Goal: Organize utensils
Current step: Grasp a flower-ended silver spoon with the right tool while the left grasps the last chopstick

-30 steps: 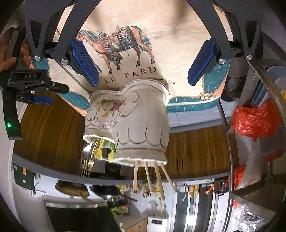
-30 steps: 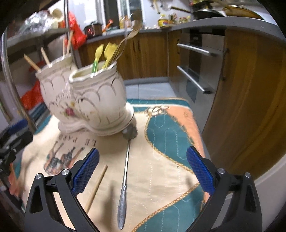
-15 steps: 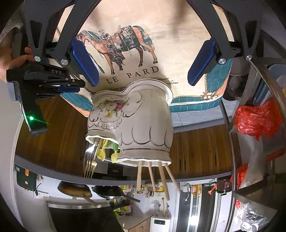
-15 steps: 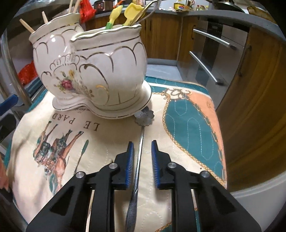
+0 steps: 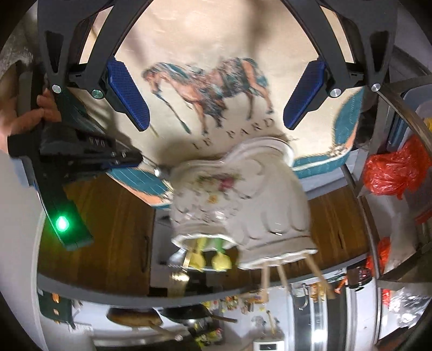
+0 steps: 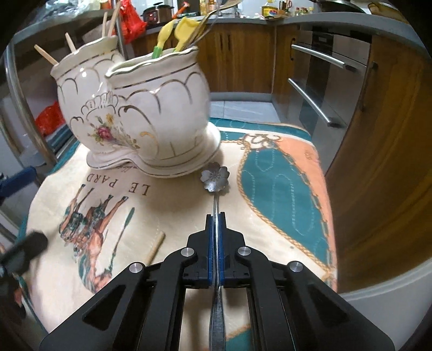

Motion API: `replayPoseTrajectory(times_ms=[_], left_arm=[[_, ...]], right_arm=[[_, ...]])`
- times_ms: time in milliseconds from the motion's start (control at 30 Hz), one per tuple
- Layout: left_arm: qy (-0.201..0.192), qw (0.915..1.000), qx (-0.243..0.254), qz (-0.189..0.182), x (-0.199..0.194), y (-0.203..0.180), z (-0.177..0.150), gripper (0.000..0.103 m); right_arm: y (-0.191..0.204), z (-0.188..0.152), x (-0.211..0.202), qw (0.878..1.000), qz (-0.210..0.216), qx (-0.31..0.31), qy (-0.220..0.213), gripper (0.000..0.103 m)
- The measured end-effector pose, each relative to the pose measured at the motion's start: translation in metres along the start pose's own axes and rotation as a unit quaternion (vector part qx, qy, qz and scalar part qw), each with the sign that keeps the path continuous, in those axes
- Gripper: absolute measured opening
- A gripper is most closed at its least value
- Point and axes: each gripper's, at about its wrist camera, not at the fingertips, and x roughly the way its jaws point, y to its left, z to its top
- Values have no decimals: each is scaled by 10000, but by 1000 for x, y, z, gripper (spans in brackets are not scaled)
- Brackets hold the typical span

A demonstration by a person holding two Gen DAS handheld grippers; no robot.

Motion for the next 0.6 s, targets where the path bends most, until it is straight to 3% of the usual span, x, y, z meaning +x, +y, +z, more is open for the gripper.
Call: replayPoseTrajectory(times_ms=[200, 367, 600], left_arm=[[624, 9968, 79, -485, 12, -34, -6, 96], [1196, 9900, 203, -722, 25, -58, -15, 58], [1450, 9869, 365, -604, 32, -73, -18, 20]], right_arm=[[-14, -5, -16, 9997, 83, 120, -214, 4], [-20, -7, -29, 9990, 167, 208, -369, 4], [-20, -10, -43, 9978, 308, 204, -547, 4]])
